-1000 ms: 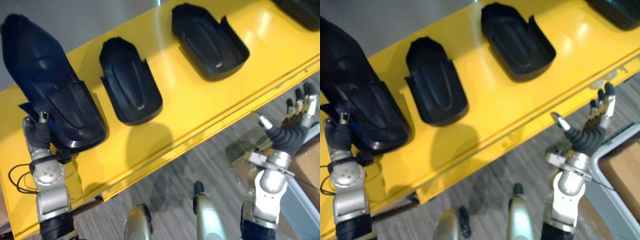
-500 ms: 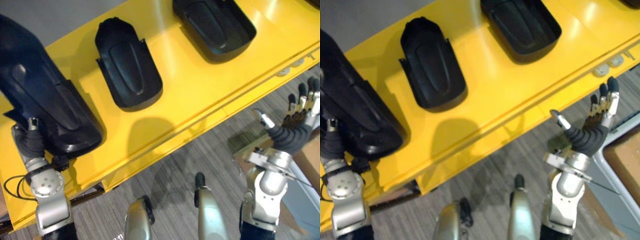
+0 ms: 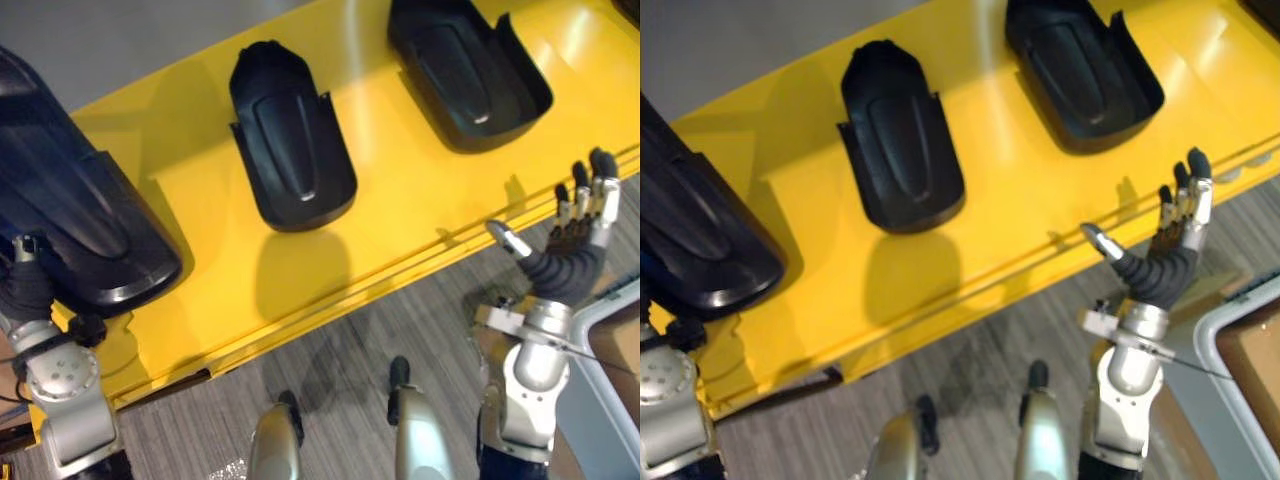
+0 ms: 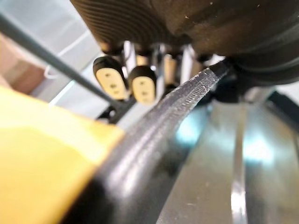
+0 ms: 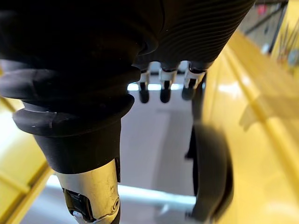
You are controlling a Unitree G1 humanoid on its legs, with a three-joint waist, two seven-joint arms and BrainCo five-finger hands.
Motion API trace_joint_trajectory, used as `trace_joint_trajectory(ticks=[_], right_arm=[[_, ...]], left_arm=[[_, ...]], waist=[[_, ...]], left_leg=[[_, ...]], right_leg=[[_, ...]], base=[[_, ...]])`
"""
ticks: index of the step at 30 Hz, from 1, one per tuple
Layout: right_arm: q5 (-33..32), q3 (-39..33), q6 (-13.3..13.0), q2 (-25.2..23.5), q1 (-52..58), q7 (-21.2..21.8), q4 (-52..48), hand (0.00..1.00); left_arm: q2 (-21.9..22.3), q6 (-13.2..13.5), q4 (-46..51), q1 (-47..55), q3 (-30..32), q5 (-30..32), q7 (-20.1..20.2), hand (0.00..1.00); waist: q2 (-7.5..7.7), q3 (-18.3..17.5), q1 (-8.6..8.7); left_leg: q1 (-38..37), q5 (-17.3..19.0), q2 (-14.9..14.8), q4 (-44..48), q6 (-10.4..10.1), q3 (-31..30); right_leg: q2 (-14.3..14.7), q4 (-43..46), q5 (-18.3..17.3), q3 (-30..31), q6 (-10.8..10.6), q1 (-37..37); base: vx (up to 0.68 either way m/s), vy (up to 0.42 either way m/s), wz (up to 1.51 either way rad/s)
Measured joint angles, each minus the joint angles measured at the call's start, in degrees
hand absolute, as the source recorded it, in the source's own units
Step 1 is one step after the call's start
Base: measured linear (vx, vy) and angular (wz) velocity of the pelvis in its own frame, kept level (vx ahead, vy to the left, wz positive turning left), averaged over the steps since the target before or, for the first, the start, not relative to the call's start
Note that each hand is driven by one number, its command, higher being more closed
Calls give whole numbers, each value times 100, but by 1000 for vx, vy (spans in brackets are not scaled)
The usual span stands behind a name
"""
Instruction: Walk over and take plastic housings, then place them on the shelf
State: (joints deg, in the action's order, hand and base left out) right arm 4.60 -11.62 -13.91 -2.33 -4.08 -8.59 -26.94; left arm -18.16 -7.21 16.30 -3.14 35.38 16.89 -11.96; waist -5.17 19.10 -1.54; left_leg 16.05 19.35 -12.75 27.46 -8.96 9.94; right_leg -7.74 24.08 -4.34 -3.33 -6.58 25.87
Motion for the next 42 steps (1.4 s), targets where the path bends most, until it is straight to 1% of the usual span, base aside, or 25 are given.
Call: trace_joint_trajectory(ticks=[1,3,5,6,7,8,9,12,15,18,20,22,24,25,26,27,28,29,30,32,34,38,42], right_arm=[[-122,81,0,4,-70,70,0,0],[-319,302,-6,43,-252,235,-1,0],[-490,528,-55,102,-385,369,-3,0],[-591,694,-94,136,-478,440,-7,0],[-619,867,-104,165,-616,517,-12,0],[-619,876,-105,167,-623,518,-12,0],[-704,1095,-110,182,-812,610,-30,0],[-838,1347,-131,190,-1015,719,-180,0],[-859,1411,-146,208,-1030,745,-185,0],[-891,1420,-145,309,-1019,744,-185,0],[-917,1454,-145,358,-1014,746,-187,0],[-946,1568,-144,376,-953,754,-187,0],[-946,1591,-143,375,-949,776,-189,0],[-949,1613,-144,387,-951,787,-206,0],[-952,1589,-155,409,-956,788,-205,0],[-959,1536,-162,410,-961,788,-191,0],[-960,1519,-172,390,-915,797,-134,0],[-960,1534,-158,343,-853,801,-123,0],[-957,1573,-155,276,-803,844,-123,0],[-954,1589,-154,198,-803,879,-124,0],[-954,1582,-152,174,-799,884,-123,0],[-955,1560,-151,191,-787,882,-114,0],[-947,1561,-149,197,-771,887,-52,0]], left_arm=[[-162,-20,-90,-46,-3,1,103,100],[-346,-45,-266,-195,-47,-2,222,100],[-392,-45,-389,-341,-167,-6,279,100],[-392,-48,-472,-420,-285,-11,353,100],[-393,-49,-543,-442,-402,-13,413,100],[-394,-50,-546,-445,-411,-13,415,100],[-404,-49,-607,-496,-553,-25,496,100],[-489,-61,-708,-587,-693,-49,631,100],[-722,-61,-711,-606,-770,-65,745,100],[-906,-61,-732,-687,-849,-83,888,100],[-914,-51,-732,-746,-914,-122,952,100],[-915,-51,-762,-756,-937,-128,1085,100],[-915,-50,-786,-752,-940,-140,1096,100],[-918,-45,-806,-760,-942,-211,1110,100],[-922,-27,-825,-776,-951,-259,1119,100],[-968,12,-846,-767,-980,-307,1128,100],[-1011,44,-882,-765,-1017,-305,1132,100],[-1032,41,-904,-751,-1056,-310,1133,100],[-1081,38,-906,-682,-1093,-322,1140,0],[-1078,26,-906,-674,-1092,-338,1163,0],[-1075,27,-894,-555,-1087,-343,1167,0],[-1041,16,-865,-391,-1089,-352,1223,0],[-868,25,-705,-350,-1087,-357,1237,0]], waist=[[43,-35,-6],[76,-54,-23],[85,-87,-12],[104,-113,-53],[89,-134,-52],[89,-134,-52],[106,-146,-75],[119,-155,-99],[158,-209,-109],[156,-211,-107],[154,-221,-107],[142,-304,-106],[143,-316,-127],[142,-325,-126],[160,-323,-140],[126,-347,-131],[123,-397,-141],[174,-430,-142],[170,-441,-153],[187,-450,-200],[186,-450,-243],[185,-450,-207],[183,-450,-202]], left_leg=[[0,-36,40,-65,-2,-11],[40,-58,65,-99,2,-46],[128,-97,99,-107,-1,-164],[140,-138,131,-159,-2,-197],[165,-149,142,-162,-11,-278],[166,-149,143,-162,-11,-286],[178,-167,150,-175,-13,-348],[196,-168,176,-176,-13,-438],[200,-168,209,-175,-14,-456],[198,-168,256,-110,-14,-449],[197,-168,277,-74,-14,-439],[200,-167,281,-43,-15,-406],[229,-167,249,217,-16,-332],[536,-231,224,857,-128,-326],[827,-214,169,1226,-213,-357],[957,-155,149,648,-114,-304],[860,-554,185,77,110,-198],[856,-630,245,48,148,-121],[843,-635,278,60,160,-121],[844,-635,285,96,160,-132],[800,-634,232,97,160,-135],[746,-636,124,-23,158,-147],[623,-648,129,-200,136,-137]], right_leg=[[-36,-34,0,-8,0,-2],[-71,-80,4,-78,0,-15],[-112,-92,3,-173,0,-19],[-136,-112,4,-199,0,-23],[-152,-164,4,-278,0,-80],[-153,-167,4,-283,0,-86],[-162,-186,4,-322,0,-128],[-200,-221,4,-419,0,-192],[-237,-237,4,-434,0,-219],[-294,-276,4,-441,0,-295],[-317,-278,4,-440,0,-319],[-323,-330,4,-439,0,-348],[-321,-379,5,-419,-2,-429],[-373,-417,7,-377,-2,-488],[-439,-406,9,-348,-6,-486],[-479,-408,24,-322,-37,-485],[-498,-356,3,-274,-92,-447],[-566,-353,56,-275,-92,-404],[-598,-354,132,-270,-129,-422],[-608,-355,136,-276,-123,-463],[-550,-356,134,-277,-123,-502],[-399,-372,108,-280,-86,-493],[-382,-373,89,-270,-59,-494]], base=[[4,4,12],[-2,0,15],[-4,-3,29],[9,-6,35],[28,-4,20],[31,2,26],[29,9,16],[27,14,19],[39,32,10],[41,34,6],[43,35,4],[46,18,-1],[61,27,-10],[72,88,-8],[53,129,2],[29,162,1],[4,119,2],[-1,122,3],[3,91,7],[27,64,6],[40,-22,-5],[15,-57,-9],[-6,-36,-5]])
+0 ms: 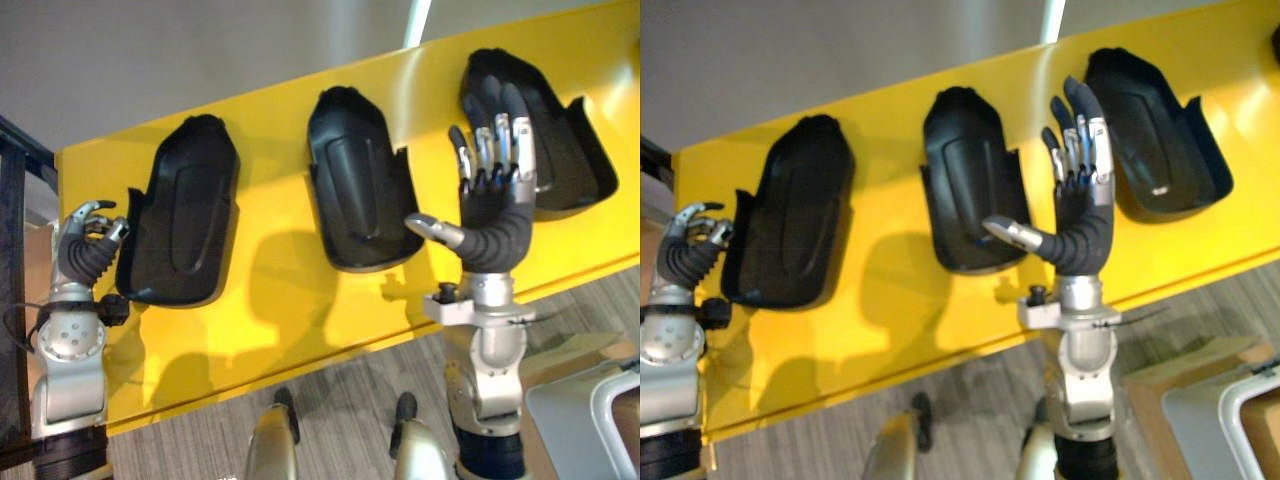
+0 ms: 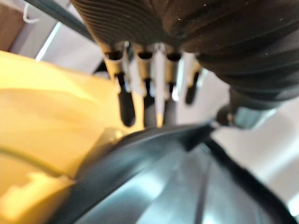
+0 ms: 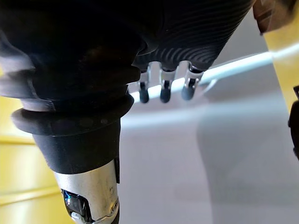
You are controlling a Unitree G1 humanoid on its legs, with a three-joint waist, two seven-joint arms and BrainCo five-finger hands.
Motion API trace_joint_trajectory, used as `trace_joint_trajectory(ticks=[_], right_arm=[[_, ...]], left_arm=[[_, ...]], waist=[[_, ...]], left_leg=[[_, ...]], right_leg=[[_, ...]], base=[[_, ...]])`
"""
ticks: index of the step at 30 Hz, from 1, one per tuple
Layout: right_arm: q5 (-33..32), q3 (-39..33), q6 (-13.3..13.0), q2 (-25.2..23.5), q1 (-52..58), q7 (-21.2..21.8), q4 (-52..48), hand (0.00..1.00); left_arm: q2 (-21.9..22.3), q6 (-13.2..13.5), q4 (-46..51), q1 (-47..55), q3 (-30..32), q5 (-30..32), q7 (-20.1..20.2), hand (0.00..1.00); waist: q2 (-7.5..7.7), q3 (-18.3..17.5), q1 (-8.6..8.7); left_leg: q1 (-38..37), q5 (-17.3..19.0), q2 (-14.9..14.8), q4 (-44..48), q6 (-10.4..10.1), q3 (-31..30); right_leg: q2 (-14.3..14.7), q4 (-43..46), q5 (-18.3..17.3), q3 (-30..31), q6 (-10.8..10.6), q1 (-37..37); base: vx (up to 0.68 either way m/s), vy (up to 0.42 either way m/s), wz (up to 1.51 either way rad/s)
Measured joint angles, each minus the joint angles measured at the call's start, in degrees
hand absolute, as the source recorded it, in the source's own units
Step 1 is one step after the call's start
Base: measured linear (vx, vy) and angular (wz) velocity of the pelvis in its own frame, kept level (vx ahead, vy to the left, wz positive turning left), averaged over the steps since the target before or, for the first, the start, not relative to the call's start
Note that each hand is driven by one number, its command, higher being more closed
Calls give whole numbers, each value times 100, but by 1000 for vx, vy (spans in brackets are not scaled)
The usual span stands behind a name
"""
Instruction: Walk over and take plastic housings, then place them on the shelf
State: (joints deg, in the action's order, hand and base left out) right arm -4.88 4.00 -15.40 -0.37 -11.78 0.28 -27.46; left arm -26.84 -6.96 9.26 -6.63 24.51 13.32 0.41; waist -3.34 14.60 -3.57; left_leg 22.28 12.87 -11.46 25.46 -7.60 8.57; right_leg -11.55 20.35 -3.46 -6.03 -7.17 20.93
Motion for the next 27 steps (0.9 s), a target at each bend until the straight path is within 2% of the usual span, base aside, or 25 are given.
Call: trace_joint_trajectory(ticks=[6,11,14,16,17,18,19,21,23,24,25,27], right_arm=[[10,8,16,-6,-32,1,282,0],[14,-30,16,59,-35,2,314,0],[135,-37,27,50,-2,12,312,0],[175,-44,53,62,168,101,271,0],[253,-45,105,96,318,130,280,0],[329,-58,174,102,387,165,272,0],[355,-49,183,50,415,202,284,0],[365,36,190,-24,470,259,348,0],[409,72,192,-26,461,365,380,0],[475,53,192,-17,456,384,427,0],[495,39,193,-9,474,387,458,0],[584,28,223,3,542,394,631,0]], left_arm=[[258,44,260,331,-55,-154,119,0],[776,60,813,566,-347,-159,228,0],[1131,60,931,629,-565,-136,232,0],[1395,62,1037,677,-566,-93,212,0],[1571,64,1054,672,-581,-79,205,0],[1718,67,1088,725,-590,23,199,0],[1740,89,1085,645,-591,92,183,0],[1804,99,1087,711,-622,129,173,0],[1855,106,1089,843,-601,165,125,0],[1863,109,1088,901,-562,306,41,0],[1881,113,1090,901,-548,312,-11,0],[1956,132,1119,929,-520,343,-294,0]], waist=[[1,0,-46],[1,1,-10],[29,18,14],[32,20,83],[31,19,132],[-55,-7,114],[-29,36,155],[68,-14,133],[166,-69,84],[224,-104,63],[226,-105,62],[300,-147,-79]], left_leg=[[2,-1,6,-17,-4,-6],[66,203,8,502,-53,-503],[-237,367,23,514,53,-105],[-289,478,35,679,153,99],[-341,480,55,732,188,161],[-410,453,-112,555,286,209],[-538,435,-142,489,346,270],[-620,418,-80,557,374,249],[-564,417,-76,685,371,132],[-340,381,-86,800,312,-33],[-212,355,-101,873,284,-130],[79,241,-149,959,126,-251]], right_leg=[[53,-2,-30,142,51,98],[174,23,-12,335,32,53],[172,-22,210,783,-131,33],[124,-51,388,827,-188,32],[126,-53,659,826,-124,65],[212,-460,966,872,-67,-124],[233,942,264,898,257,-22],[172,2051,-198,925,228,-333],[187,2030,-425,894,236,-833],[240,1816,-782,935,114,-995],[280,1727,-928,950,69,-1023],[366,1304,-1456,924,-80,-1056]], base=[[-17,-13,-7],[-31,15,-27],[-83,124,-55],[-115,135,-56],[-189,156,-57],[-200,178,-56],[-167,138,-31],[-122,53,5],[-177,-91,22],[-209,-181,41],[-220,-204,47],[-213,-246,13]])
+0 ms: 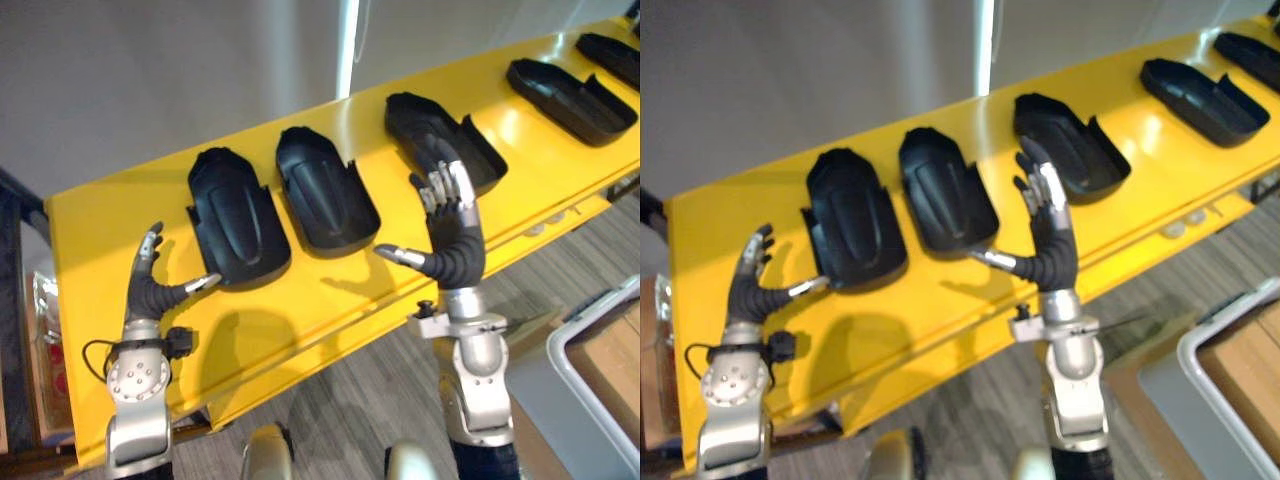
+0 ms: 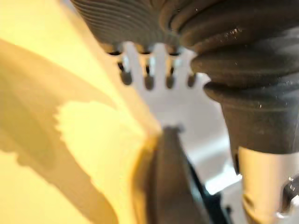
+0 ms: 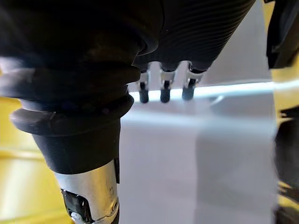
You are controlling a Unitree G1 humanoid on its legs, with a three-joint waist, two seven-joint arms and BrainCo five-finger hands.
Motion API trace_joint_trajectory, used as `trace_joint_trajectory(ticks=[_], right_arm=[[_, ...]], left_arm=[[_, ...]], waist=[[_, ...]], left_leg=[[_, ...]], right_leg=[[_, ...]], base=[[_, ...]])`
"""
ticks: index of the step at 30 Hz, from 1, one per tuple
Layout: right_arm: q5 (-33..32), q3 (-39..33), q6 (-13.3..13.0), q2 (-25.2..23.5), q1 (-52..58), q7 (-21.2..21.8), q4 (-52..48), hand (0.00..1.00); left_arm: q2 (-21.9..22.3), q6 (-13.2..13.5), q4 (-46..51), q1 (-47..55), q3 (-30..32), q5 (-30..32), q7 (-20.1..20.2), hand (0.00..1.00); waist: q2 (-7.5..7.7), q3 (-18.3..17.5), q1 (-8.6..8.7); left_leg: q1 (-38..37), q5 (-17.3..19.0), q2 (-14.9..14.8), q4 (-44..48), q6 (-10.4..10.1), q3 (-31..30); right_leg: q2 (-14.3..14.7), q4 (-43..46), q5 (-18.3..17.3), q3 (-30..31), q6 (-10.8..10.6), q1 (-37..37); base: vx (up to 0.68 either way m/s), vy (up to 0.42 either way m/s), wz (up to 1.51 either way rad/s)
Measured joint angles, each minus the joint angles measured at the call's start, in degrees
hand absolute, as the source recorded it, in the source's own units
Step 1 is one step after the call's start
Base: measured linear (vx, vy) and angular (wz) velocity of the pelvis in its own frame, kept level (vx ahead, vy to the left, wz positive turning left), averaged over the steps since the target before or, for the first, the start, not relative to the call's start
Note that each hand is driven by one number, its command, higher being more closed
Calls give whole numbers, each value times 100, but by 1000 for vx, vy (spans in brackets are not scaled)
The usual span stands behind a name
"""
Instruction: Walk over and take plastic housings, then place them on the shelf
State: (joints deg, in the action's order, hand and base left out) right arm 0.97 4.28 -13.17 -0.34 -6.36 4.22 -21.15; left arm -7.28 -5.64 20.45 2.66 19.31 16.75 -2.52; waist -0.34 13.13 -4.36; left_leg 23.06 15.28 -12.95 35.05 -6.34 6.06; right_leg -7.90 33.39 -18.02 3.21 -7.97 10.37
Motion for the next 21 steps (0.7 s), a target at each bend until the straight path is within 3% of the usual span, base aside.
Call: trace_joint_trajectory(ticks=[3,5,6,7,9,10,12,13,14,16,17,18,19,21], right_arm=[[5,-3,25,107,112,57,223,0],[-4,-13,61,251,369,66,242,0],[-22,-33,59,331,477,66,243,0],[-22,-76,54,385,509,62,244,0],[-26,-197,54,479,542,57,246,0],[-31,-241,54,498,543,59,246,0],[-199,-338,33,518,544,54,248,0],[-255,-337,9,519,556,50,259,0],[-304,-374,-71,520,611,30,296,0],[-361,-506,-204,520,666,-70,374,0],[-368,-557,-239,515,698,-99,386,0],[-364,-709,-338,470,843,-190,389,0],[-361,-791,-347,407,917,-235,411,0],[-352,-886,-350,203,1103,-356,422,0]], left_arm=[[368,54,186,208,75,167,-431,0],[706,55,341,468,49,235,-583,0],[843,55,437,615,56,239,-676,0],[891,56,443,678,65,239,-757,0],[965,63,447,728,118,286,-849,0],[1043,81,454,769,188,384,-875,0],[1155,243,462,883,509,583,-1140,0],[1161,302,463,897,590,654,-1255,0],[1165,487,466,932,683,683,-1447,0],[1164,831,472,932,665,682,-1606,0],[1162,951,480,920,636,683,-1699,0],[1163,1166,517,851,540,683,-1830,0],[1149,1273,514,762,502,679,-1935,0],[1153,1387,505,727,393,678,-2089,0]], waist=[[-21,10,-44],[-78,-13,112],[-51,-33,198],[-67,-35,218],[-83,-45,219],[-123,-69,215],[-251,-146,221],[-257,-150,221],[-299,-176,231],[-400,-240,312],[-437,-263,357],[-495,-300,455],[-380,-248,475],[-180,-154,464]], left_leg=[[185,-397,-159,-166,-228,-105],[40,-831,-226,-675,-391,-315],[-146,-1263,-302,-1186,-453,-261],[-318,-1818,-408,-1740,-383,27],[-528,-2346,-440,-2291,-371,231],[-511,-2210,-431,-2114,-334,214],[-421,-1410,-325,-1116,-161,-34],[-400,-1200,-301,-823,-89,-74],[-419,-758,-270,-228,54,-100],[-588,-400,-194,-104,53,-81],[-651,-257,-168,-228,36,-65],[-822,-80,-65,-1024,-51,-22],[-864,-145,94,-1380,-140,-70],[-855,-426,429,-1691,-19,-206]], right_leg=[[204,-320,-521,-184,60,-27],[398,-290,-502,-423,200,-62],[449,-273,-466,-570,361,-62],[524,-310,-374,-703,526,-38],[576,-447,-215,-840,738,-29],[613,-538,-136,-873,770,-35],[725,-943,203,-958,904,-44],[737,-1019,270,-977,910,-33],[745,-1175,399,-1092,925,-24],[742,-1322,512,-1363,916,0],[730,-1352,534,-1476,894,20],[625,-1329,559,-1772,849,112],[461,-1267,552,-1915,810,179],[175,-1176,580,-2070,758,210]], base=[[-232,-312,-1],[-190,-280,40],[-189,-291,46],[-204,-296,40],[-211,-246,25],[-234,-226,20],[-208,-157,11],[-207,-101,20],[-172,-32,39],[-110,32,59],[-77,127,103],[-80,141,116],[-76,145,113],[-43,156,84]])
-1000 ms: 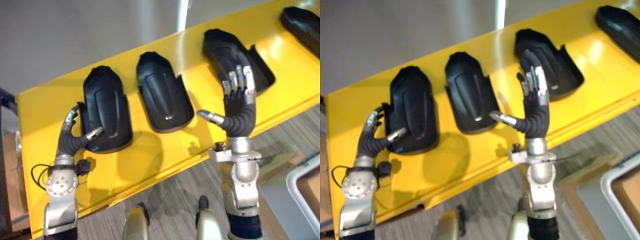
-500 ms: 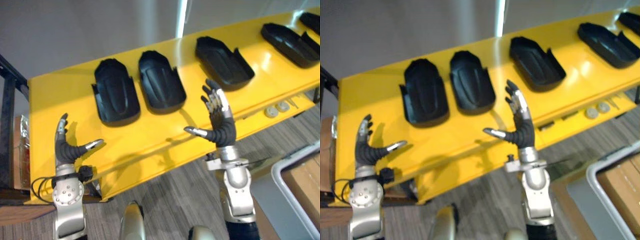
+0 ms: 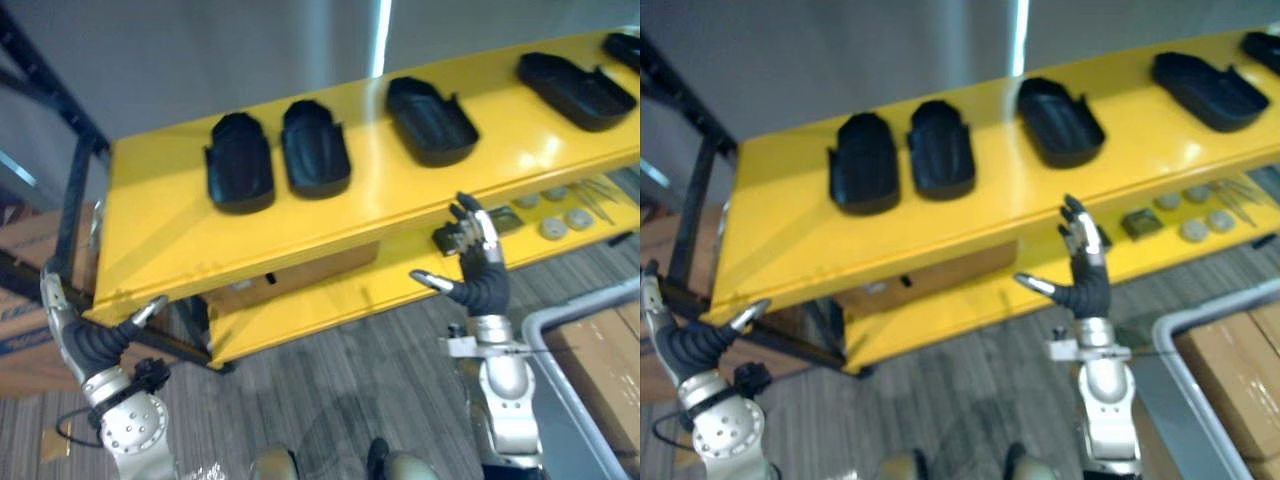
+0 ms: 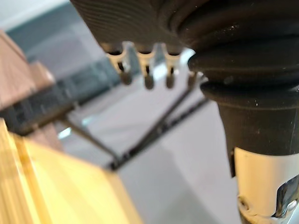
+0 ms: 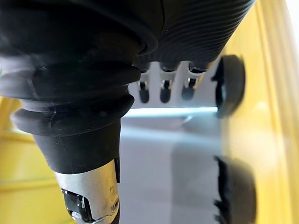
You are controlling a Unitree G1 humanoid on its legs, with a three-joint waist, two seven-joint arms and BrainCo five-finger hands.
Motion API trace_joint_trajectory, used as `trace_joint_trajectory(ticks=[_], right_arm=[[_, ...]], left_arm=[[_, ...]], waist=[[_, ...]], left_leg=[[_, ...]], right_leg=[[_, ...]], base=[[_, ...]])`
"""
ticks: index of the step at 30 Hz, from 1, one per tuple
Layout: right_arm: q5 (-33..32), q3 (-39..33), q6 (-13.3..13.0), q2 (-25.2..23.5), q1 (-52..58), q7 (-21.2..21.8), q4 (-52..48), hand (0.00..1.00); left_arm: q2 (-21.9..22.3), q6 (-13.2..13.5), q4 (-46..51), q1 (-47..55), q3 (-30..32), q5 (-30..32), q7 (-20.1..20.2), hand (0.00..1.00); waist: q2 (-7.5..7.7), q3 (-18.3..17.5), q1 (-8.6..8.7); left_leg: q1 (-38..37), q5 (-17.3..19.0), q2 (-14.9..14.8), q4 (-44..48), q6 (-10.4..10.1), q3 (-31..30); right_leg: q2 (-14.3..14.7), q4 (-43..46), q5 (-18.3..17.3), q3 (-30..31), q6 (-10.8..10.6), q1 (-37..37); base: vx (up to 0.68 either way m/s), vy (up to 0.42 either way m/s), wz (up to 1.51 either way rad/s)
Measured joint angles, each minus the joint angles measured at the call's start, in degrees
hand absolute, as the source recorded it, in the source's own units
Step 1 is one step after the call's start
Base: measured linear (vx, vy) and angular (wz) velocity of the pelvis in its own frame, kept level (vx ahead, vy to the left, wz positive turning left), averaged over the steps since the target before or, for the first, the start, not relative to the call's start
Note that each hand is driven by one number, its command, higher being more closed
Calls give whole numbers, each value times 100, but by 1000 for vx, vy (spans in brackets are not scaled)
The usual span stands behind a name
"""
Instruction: Walk over and take plastic housings, then place them on the shelf
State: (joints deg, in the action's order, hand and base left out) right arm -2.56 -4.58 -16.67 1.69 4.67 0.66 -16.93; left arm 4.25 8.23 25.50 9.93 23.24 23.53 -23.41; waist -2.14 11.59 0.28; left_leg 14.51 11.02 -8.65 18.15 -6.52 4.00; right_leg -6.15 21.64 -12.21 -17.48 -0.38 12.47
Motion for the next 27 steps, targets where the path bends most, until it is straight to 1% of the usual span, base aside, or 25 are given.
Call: trace_joint_trajectory(ticks=[1,2,3,4,5,6,7,8,9,10,11,13,15,18,20,22,23,25,26,27], right_arm=[[4,0,-63,-76,89,-78,-1,0],[10,3,-85,-100,129,-103,-3,0],[79,25,-102,-148,204,-211,-5,0],[137,59,-102,-195,245,-267,-17,0],[140,162,-103,-230,304,-340,-67,0],[141,328,-108,-262,354,-403,-174,0],[160,492,-126,-257,401,-450,-331,0],[172,542,-154,-257,410,-455,-393,0],[174,595,-179,-248,415,-481,-487,0],[171,602,-187,-237,449,-530,-513,0],[170,617,-188,-237,484,-560,-519,0],[144,616,-208,-213,646,-596,-616,0],[135,625,-243,-202,678,-668,-767,0],[192,622,-336,-156,628,-846,-1009,0],[358,594,-356,-81,567,-1046,-1201,0],[390,579,-424,-16,441,-1126,-1243,0],[392,570,-461,51,306,-1197,-1267,0],[390,527,-473,139,71,-1207,-1309,0],[388,488,-473,178,-60,-1209,-1311,0],[-244,124,-467,532,-1063,-1186,-708,0]], left_arm=[[-3,31,-5,59,-59,2,-81,0],[-16,46,-6,70,-113,4,-118,0],[-97,60,-11,80,-209,5,-218,0],[-175,84,-27,93,-228,5,-273,0],[-224,133,-31,169,-191,5,-311,0],[-296,202,-39,242,-133,4,-367,0],[-367,271,-162,325,-58,4,-428,0],[-380,294,-283,363,-2,0,-451,0],[-349,296,-670,392,150,-35,-484,0],[-329,269,-1191,410,268,-100,-508,0],[-327,243,-1455,421,323,-125,-513,0],[-343,122,-2419,477,418,-355,-522,0],[-371,65,-3028,480,416,-476,-519,0],[-373,-10,-3740,453,411,-525,-512,0],[-359,-76,-4259,450,412,-573,-512,0],[-359,-84,-4514,436,414,-751,-515,0],[-356,-88,-4747,378,424,-854,-514,0],[-334,-91,-5061,263,450,-1032,-503,0],[-299,-91,-5220,211,483,-1127,-456,0],[-98,-82,-6118,-373,49,-1192,236,0]], waist=[[11,-6,19],[13,-7,29],[24,-13,25],[27,-11,19],[43,-6,3],[79,6,-48],[94,14,-135],[94,14,-153],[79,23,-183],[62,35,-187],[75,42,-202],[133,87,-246],[177,118,-265],[203,190,-275],[222,208,-317],[221,208,-359],[221,208,-413],[230,215,-448],[231,215,-471],[-21,348,-621]], left_leg=[[102,-36,157,23,51,-188],[136,-60,233,41,89,-255],[165,-88,357,60,133,-367],[165,-101,408,72,153,-406],[182,-98,429,144,156,-356],[269,-39,424,309,199,-283],[407,48,389,525,201,-191],[492,93,381,625,200,-191],[610,203,344,762,207,-170],[663,273,303,856,213,-156],[670,297,298,869,219,-143],[730,384,295,977,236,-119],[873,438,305,1097,242,-137],[1066,476,313,1256,246,-158],[1068,472,293,1336,248,-12],[1102,472,236,1429,249,148],[1122,473,236,1439,250,178],[1161,473,240,1433,250,182],[1159,473,240,1433,250,183],[764,296,236,867,307,294]], right_leg=[[-122,92,-5,-4,-10,25],[-182,193,-25,70,-38,60],[-225,439,-41,435,-62,158],[-253,575,-44,740,-67,199],[-271,637,-73,868,-112,179],[-295,640,-144,869,-204,148],[-289,574,-236,867,-297,159],[-285,528,-287,862,-322,166],[-275,468,-369,823,-393,166],[-258,495,-381,783,-378,164],[-261,508,-392,783,-368,158],[-279,558,-431,778,-386,172],[-306,649,-475,758,-405,277],[-346,716,-503,672,-411,363],[-404,775,-522,656,-415,354],[-418,797,-533,654,-420,348],[-427,780,-533,655,-420,356],[-428,736,-532,647,-421,373],[-426,721,-532,646,-421,366],[-359,358,-370,663,-563,127]], base=[[-26,151,84],[0,157,83],[14,166,67],[25,236,61],[20,174,35],[1,98,13],[0,0,0],[-20,-1,-4],[-36,-13,4],[-38,-7,4],[-36,14,1],[-1,15,2],[12,39,10],[37,37,17],[85,47,16],[58,32,4],[48,28,0],[41,17,2],[0,0,0],[0,0,0]])
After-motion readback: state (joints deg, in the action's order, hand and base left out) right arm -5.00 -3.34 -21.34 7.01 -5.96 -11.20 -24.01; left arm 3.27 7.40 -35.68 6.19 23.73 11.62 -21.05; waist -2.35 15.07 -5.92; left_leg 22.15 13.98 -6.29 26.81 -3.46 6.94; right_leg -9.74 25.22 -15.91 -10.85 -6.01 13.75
